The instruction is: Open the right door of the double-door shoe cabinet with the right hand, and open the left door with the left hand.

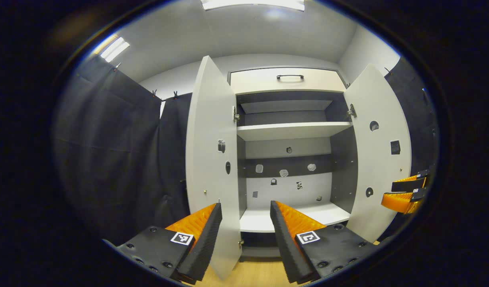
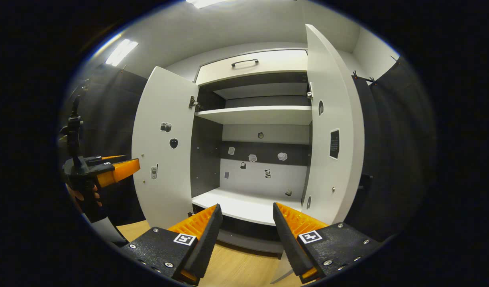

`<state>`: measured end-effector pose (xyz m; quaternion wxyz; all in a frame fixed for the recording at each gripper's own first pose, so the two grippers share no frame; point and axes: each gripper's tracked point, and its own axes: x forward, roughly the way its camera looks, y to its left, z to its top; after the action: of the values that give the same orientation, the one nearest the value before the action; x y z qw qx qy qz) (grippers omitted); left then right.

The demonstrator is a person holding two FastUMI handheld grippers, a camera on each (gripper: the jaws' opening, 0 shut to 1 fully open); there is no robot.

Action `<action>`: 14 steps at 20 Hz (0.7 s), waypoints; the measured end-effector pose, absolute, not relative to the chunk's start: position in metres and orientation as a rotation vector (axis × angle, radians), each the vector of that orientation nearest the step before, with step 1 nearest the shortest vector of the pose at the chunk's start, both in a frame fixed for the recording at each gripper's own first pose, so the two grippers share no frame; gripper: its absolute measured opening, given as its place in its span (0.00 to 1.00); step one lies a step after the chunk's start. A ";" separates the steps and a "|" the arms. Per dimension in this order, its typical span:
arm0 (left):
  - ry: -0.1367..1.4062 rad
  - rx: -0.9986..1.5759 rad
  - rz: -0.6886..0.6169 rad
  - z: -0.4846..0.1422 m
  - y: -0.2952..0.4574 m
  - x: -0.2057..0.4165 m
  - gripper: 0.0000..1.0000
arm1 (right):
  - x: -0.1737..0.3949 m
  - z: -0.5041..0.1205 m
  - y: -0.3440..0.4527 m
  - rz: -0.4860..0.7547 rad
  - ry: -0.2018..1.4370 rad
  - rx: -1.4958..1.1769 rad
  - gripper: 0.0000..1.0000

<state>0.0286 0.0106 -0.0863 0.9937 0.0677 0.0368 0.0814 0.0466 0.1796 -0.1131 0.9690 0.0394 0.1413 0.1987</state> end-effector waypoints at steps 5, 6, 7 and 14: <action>0.081 0.122 0.085 -0.090 -0.016 0.040 0.92 | 0.047 -0.105 0.162 0.340 0.268 0.101 0.86; 0.081 0.121 0.076 -0.090 -0.018 0.044 0.92 | 0.048 -0.102 0.160 0.330 0.260 0.100 0.86; 0.084 0.119 0.069 -0.091 -0.020 0.047 0.93 | 0.046 -0.100 0.156 0.316 0.251 0.101 0.88; 0.084 0.110 0.042 -0.092 -0.033 0.062 0.93 | 0.044 -0.096 0.136 0.271 0.235 0.089 0.89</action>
<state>0.0622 -0.0325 -0.0916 0.9974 0.0552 0.0420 0.0209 0.0437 0.1363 -0.0965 0.9830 0.0441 0.1169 0.1349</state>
